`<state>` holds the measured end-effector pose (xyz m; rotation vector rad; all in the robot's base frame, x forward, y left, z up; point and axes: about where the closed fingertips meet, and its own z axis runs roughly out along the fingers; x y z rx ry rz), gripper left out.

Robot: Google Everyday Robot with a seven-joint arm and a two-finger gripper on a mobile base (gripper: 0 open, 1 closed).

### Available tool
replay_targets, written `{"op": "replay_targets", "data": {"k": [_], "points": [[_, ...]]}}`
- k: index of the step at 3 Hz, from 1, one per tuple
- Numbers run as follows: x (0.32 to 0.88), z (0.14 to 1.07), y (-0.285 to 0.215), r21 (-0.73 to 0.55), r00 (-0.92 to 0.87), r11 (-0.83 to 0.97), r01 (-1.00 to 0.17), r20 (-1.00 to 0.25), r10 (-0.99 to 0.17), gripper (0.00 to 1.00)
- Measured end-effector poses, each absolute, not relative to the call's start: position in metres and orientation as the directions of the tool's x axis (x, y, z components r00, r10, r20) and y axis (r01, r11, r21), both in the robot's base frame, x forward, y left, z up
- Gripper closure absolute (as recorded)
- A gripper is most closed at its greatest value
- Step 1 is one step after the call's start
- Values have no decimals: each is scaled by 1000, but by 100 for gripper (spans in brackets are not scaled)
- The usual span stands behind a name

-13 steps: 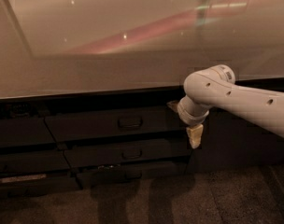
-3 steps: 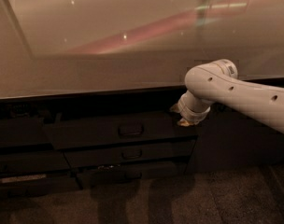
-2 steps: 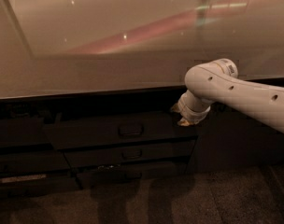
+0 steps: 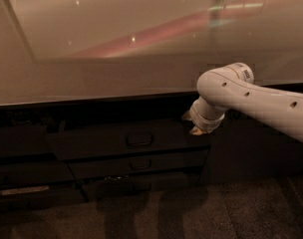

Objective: Open top drawer

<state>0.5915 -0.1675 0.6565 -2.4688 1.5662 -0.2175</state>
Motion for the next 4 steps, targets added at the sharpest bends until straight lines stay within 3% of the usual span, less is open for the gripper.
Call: {"op": "replay_targets", "data": {"k": [4], "points": [[581,657,-168,-247,435,-426,-870,19,-900,100]]}}
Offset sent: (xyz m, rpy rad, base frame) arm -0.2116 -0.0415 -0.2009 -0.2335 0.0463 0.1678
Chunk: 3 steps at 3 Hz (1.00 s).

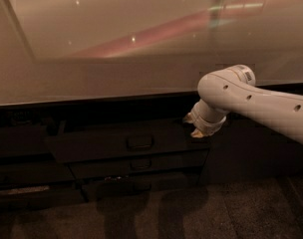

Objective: Open top drawer

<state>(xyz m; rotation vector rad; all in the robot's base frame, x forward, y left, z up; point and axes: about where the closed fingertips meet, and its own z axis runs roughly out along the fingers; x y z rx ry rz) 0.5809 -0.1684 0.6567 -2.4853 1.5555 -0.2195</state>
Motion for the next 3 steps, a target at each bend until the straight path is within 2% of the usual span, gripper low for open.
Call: {"op": "replay_targets", "data": {"k": [3], "points": [[568,654,-165,-248,452,-440,-863,12,-892,100]]}}
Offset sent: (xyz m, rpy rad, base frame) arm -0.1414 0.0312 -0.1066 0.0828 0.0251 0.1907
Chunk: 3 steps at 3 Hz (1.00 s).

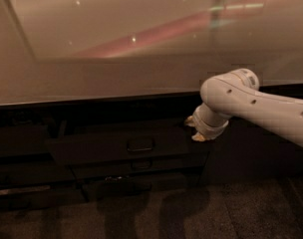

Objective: Open top drawer

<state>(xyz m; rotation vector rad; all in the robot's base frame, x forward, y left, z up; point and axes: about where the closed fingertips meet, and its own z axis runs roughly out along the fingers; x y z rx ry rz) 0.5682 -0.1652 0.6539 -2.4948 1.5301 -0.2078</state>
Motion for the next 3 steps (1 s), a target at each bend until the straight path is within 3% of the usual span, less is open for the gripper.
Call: {"op": "replay_targets", "data": {"k": [3], "points": [[552,669,-168,-299,464,-456,-838,48,-885,100]]}}
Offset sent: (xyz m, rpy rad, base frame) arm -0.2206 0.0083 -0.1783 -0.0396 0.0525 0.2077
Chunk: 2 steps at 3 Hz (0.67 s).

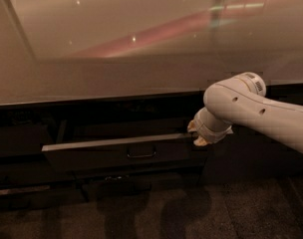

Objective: Open top drawer

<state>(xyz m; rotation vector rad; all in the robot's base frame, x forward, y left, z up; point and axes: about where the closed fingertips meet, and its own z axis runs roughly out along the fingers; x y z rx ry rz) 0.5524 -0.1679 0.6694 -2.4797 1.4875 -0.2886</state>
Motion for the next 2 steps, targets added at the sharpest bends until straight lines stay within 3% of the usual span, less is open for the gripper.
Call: {"op": "replay_targets", "data": {"k": [2], "points": [[539,665,-167,-291,476,-468,-834,47,-878,100]]}}
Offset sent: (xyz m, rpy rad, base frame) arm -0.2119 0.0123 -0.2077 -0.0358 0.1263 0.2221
